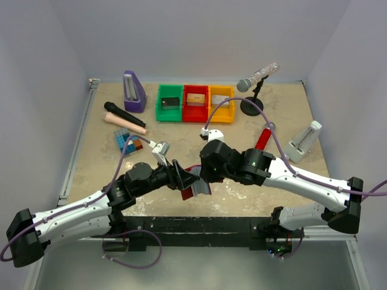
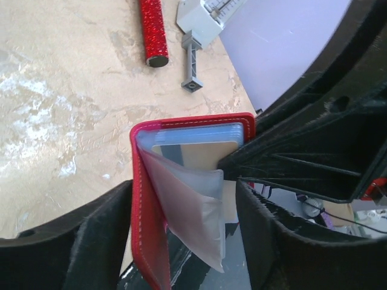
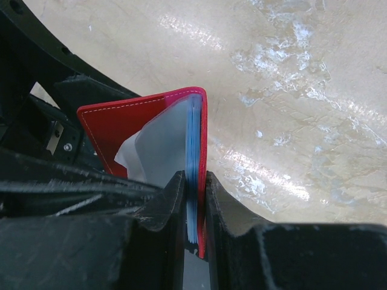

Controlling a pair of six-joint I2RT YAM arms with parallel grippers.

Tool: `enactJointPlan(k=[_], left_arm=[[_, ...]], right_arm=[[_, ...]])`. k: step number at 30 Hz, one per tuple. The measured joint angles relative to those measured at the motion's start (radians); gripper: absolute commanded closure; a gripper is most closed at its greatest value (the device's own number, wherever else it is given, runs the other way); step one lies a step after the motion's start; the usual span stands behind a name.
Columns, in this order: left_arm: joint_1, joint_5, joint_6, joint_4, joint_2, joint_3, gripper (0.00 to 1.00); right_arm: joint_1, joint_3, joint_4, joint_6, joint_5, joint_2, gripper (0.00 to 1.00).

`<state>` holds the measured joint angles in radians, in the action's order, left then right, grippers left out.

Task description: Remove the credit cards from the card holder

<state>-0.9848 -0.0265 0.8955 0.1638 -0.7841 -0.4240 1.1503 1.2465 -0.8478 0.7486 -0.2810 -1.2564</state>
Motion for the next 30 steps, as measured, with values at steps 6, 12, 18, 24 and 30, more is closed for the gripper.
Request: enactJointPlan(k=[6,12,18,24,30], left_arm=[[0.0,0.041,-0.007,-0.058,0.016,0.0,0.66],[0.0,0.073,-0.035,-0.127,0.061,0.0,1.0],[-0.003,0.078,-0.079,-0.22,0.118,-0.025,1.0],[-0.004,0.065,-0.121,-0.312,0.168,-0.076,1.0],[-0.004,0.053,-0.12,-0.367,0.21,-0.1,1.0]], right_arm=[[0.002,0.0,-0.006,0.0,-0.013,0.001,1.0],[0.001,-0.014,0.014,-0.002,0.007,0.023,1.0],[-0.003,-0.099,0.113,-0.018,0.099,0.115,0.77],[-0.033,-0.208,0.292,-0.031,0.321,0.172,0.61],[-0.045,-0.266,0.427,-0.029,0.466,0.209,0.58]])
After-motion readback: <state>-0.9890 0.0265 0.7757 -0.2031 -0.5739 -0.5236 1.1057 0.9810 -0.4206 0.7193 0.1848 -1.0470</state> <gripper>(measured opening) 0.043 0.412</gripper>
